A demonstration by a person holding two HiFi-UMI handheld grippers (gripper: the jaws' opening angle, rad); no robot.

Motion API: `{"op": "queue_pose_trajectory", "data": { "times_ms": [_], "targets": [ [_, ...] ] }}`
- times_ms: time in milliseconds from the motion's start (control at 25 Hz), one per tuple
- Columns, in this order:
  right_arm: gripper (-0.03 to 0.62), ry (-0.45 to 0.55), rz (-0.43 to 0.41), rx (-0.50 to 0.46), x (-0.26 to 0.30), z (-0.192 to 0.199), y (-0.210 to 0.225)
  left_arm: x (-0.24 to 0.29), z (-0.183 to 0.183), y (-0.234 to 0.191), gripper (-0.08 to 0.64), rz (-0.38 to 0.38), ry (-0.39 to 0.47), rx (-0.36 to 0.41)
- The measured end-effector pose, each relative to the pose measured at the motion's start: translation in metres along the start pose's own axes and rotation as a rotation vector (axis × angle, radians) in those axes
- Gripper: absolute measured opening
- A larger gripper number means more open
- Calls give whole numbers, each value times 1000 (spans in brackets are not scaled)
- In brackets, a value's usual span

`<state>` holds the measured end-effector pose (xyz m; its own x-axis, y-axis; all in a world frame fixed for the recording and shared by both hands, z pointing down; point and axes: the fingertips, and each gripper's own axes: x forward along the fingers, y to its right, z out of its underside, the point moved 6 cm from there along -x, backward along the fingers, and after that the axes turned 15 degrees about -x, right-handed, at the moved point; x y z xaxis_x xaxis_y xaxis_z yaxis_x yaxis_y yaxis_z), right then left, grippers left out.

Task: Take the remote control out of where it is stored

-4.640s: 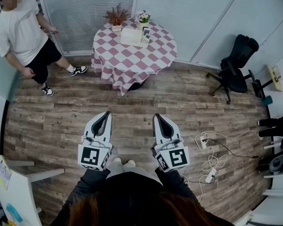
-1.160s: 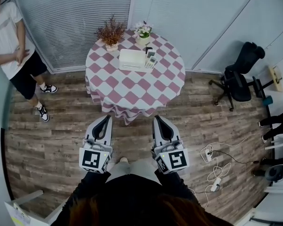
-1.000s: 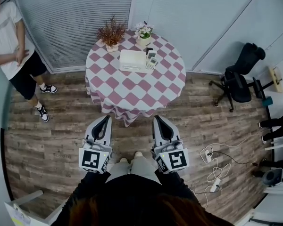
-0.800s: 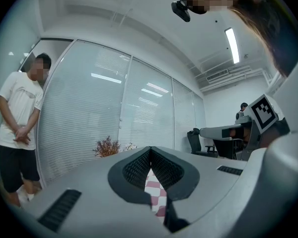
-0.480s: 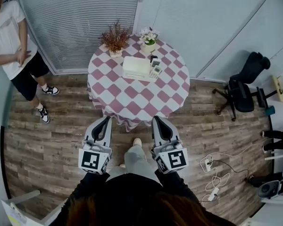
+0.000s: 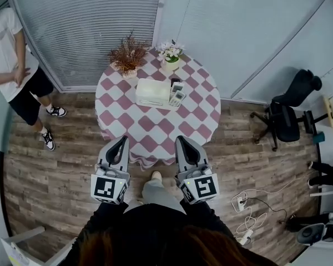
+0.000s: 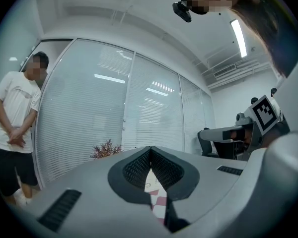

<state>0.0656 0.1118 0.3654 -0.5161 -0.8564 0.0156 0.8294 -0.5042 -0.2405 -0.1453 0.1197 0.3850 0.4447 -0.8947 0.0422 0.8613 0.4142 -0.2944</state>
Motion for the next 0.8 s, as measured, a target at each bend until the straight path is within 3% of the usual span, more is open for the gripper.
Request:
{"op": "queue_pose_trajectory", "data": {
  "times_ms": [800],
  "targets": [
    [14, 6, -54, 40, 61, 27, 98, 122, -3, 17, 6, -25, 3, 4]
  ]
}}
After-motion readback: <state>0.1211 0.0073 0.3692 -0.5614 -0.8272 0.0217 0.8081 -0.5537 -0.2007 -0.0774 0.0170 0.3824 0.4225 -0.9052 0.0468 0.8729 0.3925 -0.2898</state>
